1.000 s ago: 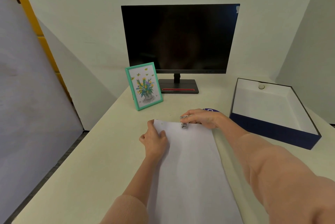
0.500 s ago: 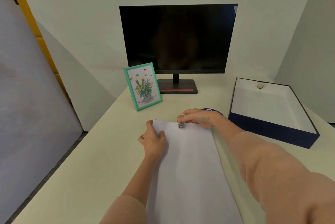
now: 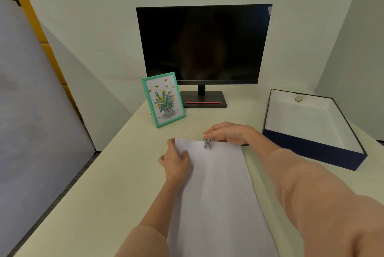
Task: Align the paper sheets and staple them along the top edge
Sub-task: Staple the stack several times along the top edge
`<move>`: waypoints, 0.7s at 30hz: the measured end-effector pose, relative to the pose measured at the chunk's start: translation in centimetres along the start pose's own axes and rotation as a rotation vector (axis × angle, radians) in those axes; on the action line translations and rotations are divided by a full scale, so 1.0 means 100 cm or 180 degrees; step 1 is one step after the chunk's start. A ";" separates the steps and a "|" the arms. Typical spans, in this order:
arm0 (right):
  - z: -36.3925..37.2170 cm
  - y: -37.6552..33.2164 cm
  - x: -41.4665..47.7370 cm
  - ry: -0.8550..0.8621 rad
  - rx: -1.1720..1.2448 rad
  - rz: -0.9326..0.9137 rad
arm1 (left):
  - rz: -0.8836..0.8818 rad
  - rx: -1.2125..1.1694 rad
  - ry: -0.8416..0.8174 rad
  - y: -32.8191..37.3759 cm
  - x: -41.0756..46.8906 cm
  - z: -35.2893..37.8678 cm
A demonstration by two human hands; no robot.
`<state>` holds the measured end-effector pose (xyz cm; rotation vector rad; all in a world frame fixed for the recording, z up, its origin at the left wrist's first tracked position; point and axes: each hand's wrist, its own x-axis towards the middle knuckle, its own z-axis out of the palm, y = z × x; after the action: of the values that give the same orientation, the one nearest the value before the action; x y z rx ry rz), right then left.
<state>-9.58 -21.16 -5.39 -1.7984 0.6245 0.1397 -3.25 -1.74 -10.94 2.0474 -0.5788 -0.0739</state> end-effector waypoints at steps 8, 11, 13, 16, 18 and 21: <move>-0.002 0.003 0.005 -0.0109 0.0023 0.0049 | 0.0043 0.0041 -0.0017 0.006 -0.003 -0.005; -0.003 0.002 0.005 -0.0095 -0.0004 0.0002 | 0.0032 0.0058 -0.0012 0.008 -0.004 -0.006; -0.002 0.002 0.004 -0.0086 -0.0024 -0.0031 | 0.0036 0.0062 -0.0011 0.009 -0.005 -0.007; -0.001 0.001 0.002 -0.0068 -0.0112 -0.0040 | 0.0039 0.0052 -0.0016 0.008 -0.005 -0.007; 0.000 0.000 0.001 -0.0039 -0.0140 -0.0048 | 0.0035 0.0039 -0.0016 0.008 -0.005 -0.007; 0.003 0.001 0.000 0.0049 -0.0121 -0.0126 | 0.0030 0.0037 -0.0012 0.007 -0.005 -0.006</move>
<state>-9.56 -20.97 -5.60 -1.8488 0.6005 0.1116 -3.75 -1.36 -10.09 2.0561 -0.5923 -0.0691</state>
